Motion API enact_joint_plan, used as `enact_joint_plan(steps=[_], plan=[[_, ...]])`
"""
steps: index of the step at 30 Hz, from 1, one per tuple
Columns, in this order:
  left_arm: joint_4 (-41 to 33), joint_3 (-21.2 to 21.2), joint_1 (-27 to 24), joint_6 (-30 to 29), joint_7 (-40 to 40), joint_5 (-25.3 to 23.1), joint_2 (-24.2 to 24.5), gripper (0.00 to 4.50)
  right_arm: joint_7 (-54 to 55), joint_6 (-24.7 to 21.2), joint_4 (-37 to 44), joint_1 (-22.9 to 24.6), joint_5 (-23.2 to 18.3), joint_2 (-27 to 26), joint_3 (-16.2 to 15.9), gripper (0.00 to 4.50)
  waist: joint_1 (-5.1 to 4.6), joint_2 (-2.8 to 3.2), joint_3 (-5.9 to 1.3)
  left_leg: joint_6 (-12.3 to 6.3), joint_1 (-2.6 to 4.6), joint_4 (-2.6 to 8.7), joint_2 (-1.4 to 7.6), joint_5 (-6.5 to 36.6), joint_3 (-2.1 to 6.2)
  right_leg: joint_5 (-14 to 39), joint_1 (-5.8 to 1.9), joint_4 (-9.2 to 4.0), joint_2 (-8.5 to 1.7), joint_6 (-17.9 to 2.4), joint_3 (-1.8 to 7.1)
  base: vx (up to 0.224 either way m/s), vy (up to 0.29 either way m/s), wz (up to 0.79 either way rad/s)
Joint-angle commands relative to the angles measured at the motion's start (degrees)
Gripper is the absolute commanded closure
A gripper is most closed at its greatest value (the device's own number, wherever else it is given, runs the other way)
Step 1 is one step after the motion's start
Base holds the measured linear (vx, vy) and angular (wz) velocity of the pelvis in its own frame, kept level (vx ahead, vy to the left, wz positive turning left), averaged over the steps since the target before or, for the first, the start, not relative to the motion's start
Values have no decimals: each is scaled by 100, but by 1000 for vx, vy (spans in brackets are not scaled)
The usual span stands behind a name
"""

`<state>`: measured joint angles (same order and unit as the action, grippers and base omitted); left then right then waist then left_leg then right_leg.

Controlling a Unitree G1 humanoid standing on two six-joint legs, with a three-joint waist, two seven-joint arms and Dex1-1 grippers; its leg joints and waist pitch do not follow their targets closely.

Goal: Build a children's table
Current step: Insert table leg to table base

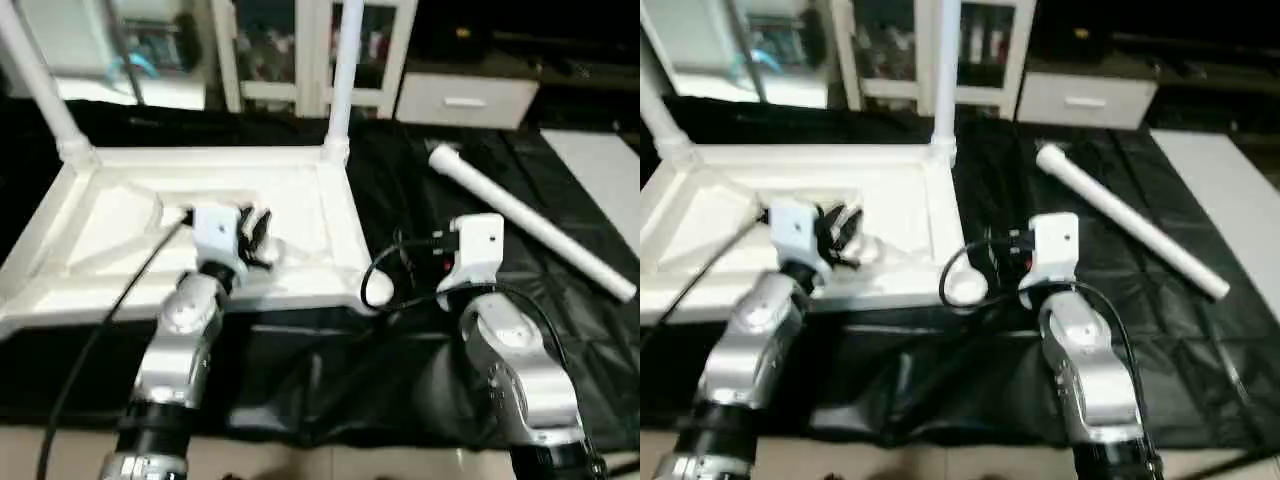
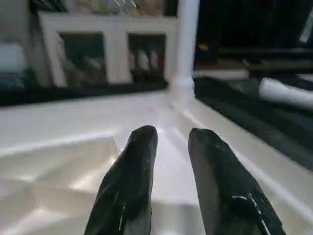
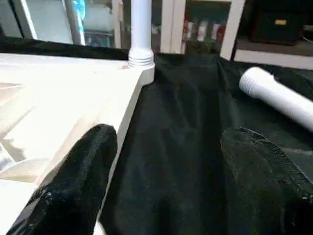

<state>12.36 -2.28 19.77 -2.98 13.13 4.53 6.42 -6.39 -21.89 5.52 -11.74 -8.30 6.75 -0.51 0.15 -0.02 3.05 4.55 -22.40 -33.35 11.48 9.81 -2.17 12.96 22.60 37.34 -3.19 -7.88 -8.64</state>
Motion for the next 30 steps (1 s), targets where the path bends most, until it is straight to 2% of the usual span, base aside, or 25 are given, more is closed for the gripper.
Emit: enact_joint_plan(steps=[1, 3, 4, 5, 7, 8, 9, 10, 11, 12, 13, 14, 15, 16, 17, 19, 20, 21, 22, 23, 24, 25, 26, 29, 30], plan=[[-205, 151, 21, -186, -135, -75, -42, 313, -4, 65, -120, -98, -22, 81, 84, 75, 18, 16, -305, -1268, -223, 708, 106, 2003, 422, 1336, -418, -254, -289, -1513, 209, -45, -228, 50], [-328, 231, 30, -239, -260, -162, -29, 313, -44, 97, -157, -110, -8, 95, 98, 75, 218, -236, -367, -629, -205, -817, -501, 1325, -227, 2916, -320, -1172, -816, -1621, -30, -62, -235, 51], [-328, 231, 30, -239, -260, -162, -29, 313, -44, 97, -157, -110, -8, 95, 98, 75, 305, -198, -376, -677, -252, -1303, -425, 1248, -549, 3124, -413, -1237, -975, -1614, -100, -32, -227, 47], [-376, 256, 64, -309, -307, -222, -52, 313, -89, 127, -206, -113, 18, 98, 119, 75, 359, -32, -217, -731, -203, -1323, -60, 1490, -699, 3229, -405, -1233, -1199, -862, -439, -26, -217, 39], [-378, 269, 76, -359, -308, -267, -66, 313, -92, 141, -240, -115, 39, 99, 139, 75, 341, 185, -322, -817, -29, -559, 298, 1742, -525, 2591, -743, -1124, -983, 2, -687, -21, -198, 46], [-393, 282, 74, -353, -347, -393, -106, 313, -71, 198, -284, -119, 83, 118, 165, 75, 156, 425, -404, -1582, 249, 456, 1397, 1741, 701, 1455, -335, 322, -315, 643, -448, -4, -225, 56], [-406, 295, 68, -369, -347, -420, -114, 313, -65, 202, -281, -120, 80, 133, 187, 75, 11, 253, -442, -2166, 687, 202, 1281, 590, 890, 1593, 499, 800, -229, 396, 157, -4, -225, 56], [-406, 295, 68, -369, -347, -420, -114, 313, -65, 202, -281, -120, 80, 133, 187, 75, 11, 253, -442, -2166, 687, 202, 1281, 590, 890, 1593, 499, 800, -229, 396, 157, 2, -261, 66], [-428, 316, 60, -386, -353, -428, -112, 313, -60, 200, -276, -121, 73, 149, 198, 75, 32, 258, -416, -3077, 455, 79, 709, -823, 787, 955, 490, 790, -195, -204, 609, -20, -246, 74], [-457, 351, 52, -427, -381, -443, -97, 313, -53, 203, -278, -124, 70, 171, 204, 75, 70, 137, -405, -3082, 244, 88, 133, -870, 680, 529, 223, 380, -95, -902, 667, -20, -246, 74], [-471, 384, 45, -457, -407, -471, -80, 313, -47, 201, -288, -128, 63, 188, 217, 75, 98, 65, -420, -3074, 153, -12, -119, -776, 590, 67, 48, 130, -143, -1575, 669, -58, -306, 66], [-500, 415, 25, -509, -433, -467, -74, 313, -20, 189, -317, -126, 105, 222, 229, 75, 288, -256, -418, -2608, -514, -922, -745, -80, -70, -482, -534, -475, -448, -2596, 655, -53, -326, 67], [-512, 425, 16, -535, -435, -470, -73, 313, -3, 185, -330, -126, 117, 228, 244, 75, 446, -264, -443, -2120, -574, -1472, -713, 676, -436, -275, -618, -651, -693, -2748, 632, -53, -326, 67], [-544, 424, -20, -638, -400, -394, -104, 313, 67, 172, -379, -127, 138, 229, 317, 75, 423, -272, -350, -1285, -536, -1671, -488, 1182, -594, 481, -452, -714, -858, -2137, 362, -64, -313, 61], [-561, 356, -48, -802, -295, -180, -178, 313, 135, 159, -413, -138, 103, 194, 406, 75, 438, -190, -256, -891, -314, -1494, -373, 1393, -670, 1540, -436, -876, -1117, -1289, 266, -74, -306, 58], [-581, 302, -64, -945, -225, -59, -233, 313, 170, 153, -433, -147, 82, 175, 453, 75, 494, -17, -295, -1037, -272, -774, -41, 1252, -481, 1731, -849, -961, -1378, 103, 250, -66, -290, 61], [-640, 303, -101, -972, -198, -64, -209, 313, 168, 162, -451, -166, 7, 163, 532, 75, 452, 113, -460, -1110, 171, -267, 227, 591, -359, 737, -635, -854, -834, 1089, 194, -70, -283, 62], [-692, 298, -135, -983, -189, -67, -193, 313, 163, 164, -481, -192, -62, 157, 604, 75, 396, 53, -448, -1858, 465, 78, 1262, 490, 167, -39, -321, -191, -981, 1727, 393, -70, -283, 62], [-723, 278, -154, -997, -217, -62, -195, 313, 158, 153, -525, -221, -97, 165, 640, 75, 311, -40, -508, -2184, 544, 109, 1483, 242, 296, -491, -206, 229, -1268, 1598, 726, -62, -279, 27], [-753, 259, -169, -1017, -252, -57, -199, 313, 154, 145, -572, -249, -125, 176, 667, 75, 432, -274, -464, -1825, 425, -368, 660, -114, -144, -1345, 36, 48, -1557, 1259, 1317, -12, -228, 21], [-797, 268, -181, -1058, -272, -102, -163, 313, 175, 103, -665, -311, -123, 205, 690, 75, 733, -459, -304, -1042, -195, -934, -267, 876, -431, -1674, -419, -534, -1271, 2476, 1601, -12, -228, 21], [-845, 314, -204, -1141, -253, -153, -118, 313, 202, 49, -760, -378, -102, 247, 709, 75, 786, -387, -361, -799, -138, -969, -335, 832, -390, -1429, -393, -487, -1125, 2711, 1512, -29, -201, 34], [-874, 343, -218, -1187, -228, -165, -96, 313, 215, 26, -812, -414, -75, 272, 719, 75, 802, -478, -362, -644, -256, -883, -549, 341, -439, -1473, -611, -410, -695, 3398, 1137, -67, -140, 3], [-1086, 458, -321, -1272, 163, 71, -16, 313, 150, -77, -1036, -599, -89, 423, 869, 75, 848, -319, -341, -514, 12, -260, -430, -241, -451, -2080, -614, -425, -414, 2906, 849, -82, -47, -3], [-1181, 508, -360, -1277, 357, 197, 22, 307, 84, -129, -1105, -663, -149, 479, 959, 59, 801, -97, -361, -513, 175, 71, -87, -92, -352, -1351, -574, -480, -424, 2432, 679, -98, 36, -4]])
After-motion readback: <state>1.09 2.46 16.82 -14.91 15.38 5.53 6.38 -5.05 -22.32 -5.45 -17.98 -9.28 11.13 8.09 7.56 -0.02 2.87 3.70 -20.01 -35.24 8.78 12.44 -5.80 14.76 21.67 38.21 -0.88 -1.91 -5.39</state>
